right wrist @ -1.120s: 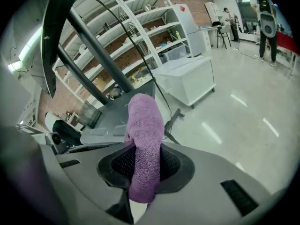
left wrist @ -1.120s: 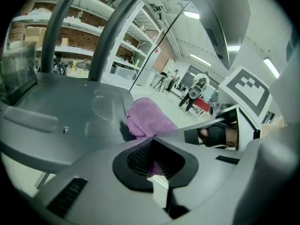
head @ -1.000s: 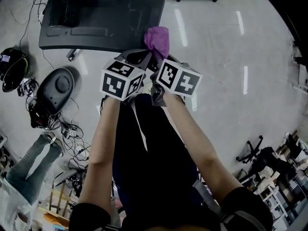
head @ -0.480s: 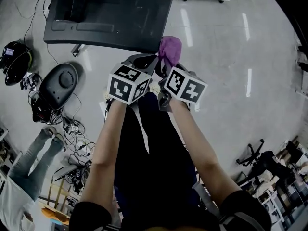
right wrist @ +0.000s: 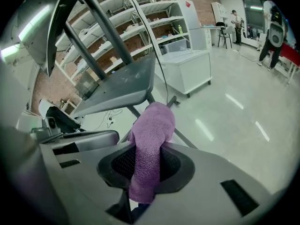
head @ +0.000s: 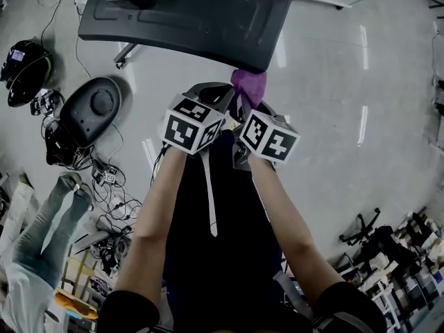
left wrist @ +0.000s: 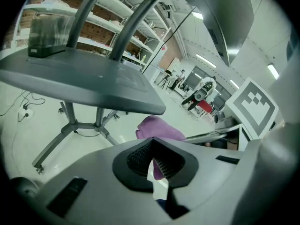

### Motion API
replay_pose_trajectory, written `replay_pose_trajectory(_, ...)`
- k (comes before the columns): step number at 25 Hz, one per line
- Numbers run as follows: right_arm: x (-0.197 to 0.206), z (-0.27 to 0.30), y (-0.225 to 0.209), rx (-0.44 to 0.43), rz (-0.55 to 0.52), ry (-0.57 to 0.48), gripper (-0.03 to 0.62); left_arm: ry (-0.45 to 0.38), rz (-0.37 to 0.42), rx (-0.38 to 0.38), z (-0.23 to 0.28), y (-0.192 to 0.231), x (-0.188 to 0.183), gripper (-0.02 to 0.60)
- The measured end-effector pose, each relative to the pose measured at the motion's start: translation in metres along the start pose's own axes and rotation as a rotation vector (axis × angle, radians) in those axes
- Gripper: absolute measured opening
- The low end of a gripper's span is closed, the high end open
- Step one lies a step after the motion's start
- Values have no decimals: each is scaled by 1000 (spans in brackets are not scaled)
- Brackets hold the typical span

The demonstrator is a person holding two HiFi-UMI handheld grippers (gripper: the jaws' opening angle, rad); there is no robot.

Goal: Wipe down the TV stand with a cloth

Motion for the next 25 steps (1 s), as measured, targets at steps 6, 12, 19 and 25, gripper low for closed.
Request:
replay_pose_trajectory(6, 16, 56, 26, -20, -147, -31, 95, -53, -24, -38, -3, 55, 21, 5)
replay_pose_trajectory(12, 23, 122, 49, -68, -367, -86, 96, -127, -38, -72, 5, 126, 40, 5)
replay_pose_trajectory(19, 11, 198, 58, -97, -508, -150, 95, -271, -127, -94, 25, 206, 37, 5)
replay_pose_trajectory(25, 9, 268, 66, -119, -559, -230, 96, -311, -138, -135, 45, 267, 48, 5)
Point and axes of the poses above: the fingertips, and each gripper's own axes: z forward along the fingers, y to its left, x out of its underside, the point moved 4 cm from there along -z, backward along the fingers, and after that the axes turned 14 degrees about -z, right-handed, at the moved point
